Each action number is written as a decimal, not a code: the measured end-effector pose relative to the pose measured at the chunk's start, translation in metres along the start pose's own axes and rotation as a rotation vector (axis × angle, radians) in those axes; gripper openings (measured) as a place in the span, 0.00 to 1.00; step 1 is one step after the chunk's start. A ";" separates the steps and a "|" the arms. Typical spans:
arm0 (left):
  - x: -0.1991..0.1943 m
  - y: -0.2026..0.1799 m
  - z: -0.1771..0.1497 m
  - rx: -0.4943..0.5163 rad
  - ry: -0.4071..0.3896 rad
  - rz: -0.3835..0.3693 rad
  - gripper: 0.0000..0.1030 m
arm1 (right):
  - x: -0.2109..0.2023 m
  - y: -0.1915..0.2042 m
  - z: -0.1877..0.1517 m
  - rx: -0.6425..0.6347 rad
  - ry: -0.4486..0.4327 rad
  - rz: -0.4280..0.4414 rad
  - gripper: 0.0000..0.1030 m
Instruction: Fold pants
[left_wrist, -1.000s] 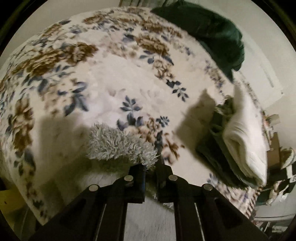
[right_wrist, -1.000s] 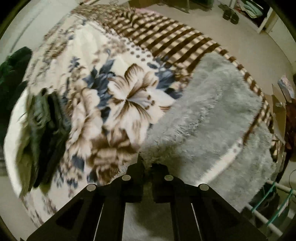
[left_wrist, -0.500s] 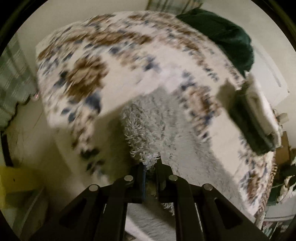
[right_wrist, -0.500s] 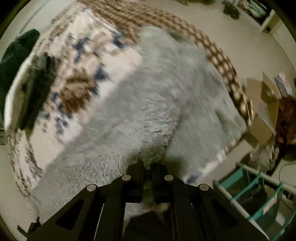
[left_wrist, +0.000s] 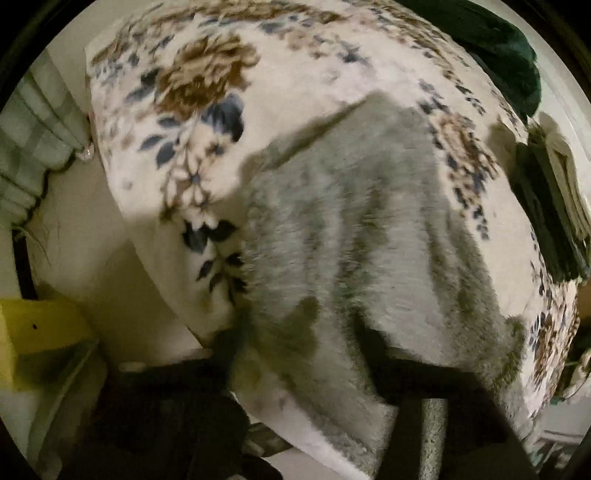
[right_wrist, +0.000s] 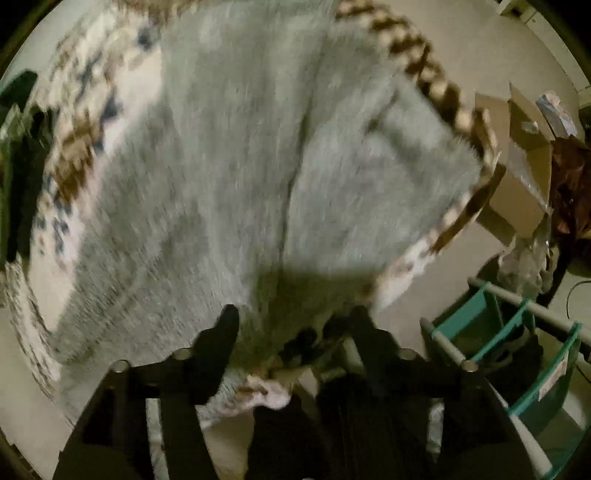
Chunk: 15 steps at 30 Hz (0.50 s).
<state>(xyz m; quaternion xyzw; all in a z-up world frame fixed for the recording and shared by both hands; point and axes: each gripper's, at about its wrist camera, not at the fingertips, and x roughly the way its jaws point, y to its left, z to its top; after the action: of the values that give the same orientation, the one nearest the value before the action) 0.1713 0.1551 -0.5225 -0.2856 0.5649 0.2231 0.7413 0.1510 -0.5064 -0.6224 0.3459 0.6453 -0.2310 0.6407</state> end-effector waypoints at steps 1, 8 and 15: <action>-0.009 -0.011 -0.002 0.030 -0.022 0.001 0.82 | -0.007 0.000 0.008 -0.011 -0.034 -0.006 0.65; -0.010 -0.101 -0.031 0.276 -0.033 0.000 0.82 | -0.015 0.054 0.088 -0.109 -0.210 -0.011 0.70; 0.014 -0.192 -0.090 0.479 0.056 -0.073 0.82 | -0.007 0.071 0.130 -0.130 -0.269 -0.120 0.12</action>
<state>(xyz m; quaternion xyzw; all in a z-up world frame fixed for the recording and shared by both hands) 0.2362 -0.0469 -0.5212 -0.1280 0.6113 0.0481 0.7795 0.2900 -0.5572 -0.6144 0.2305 0.5866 -0.2709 0.7276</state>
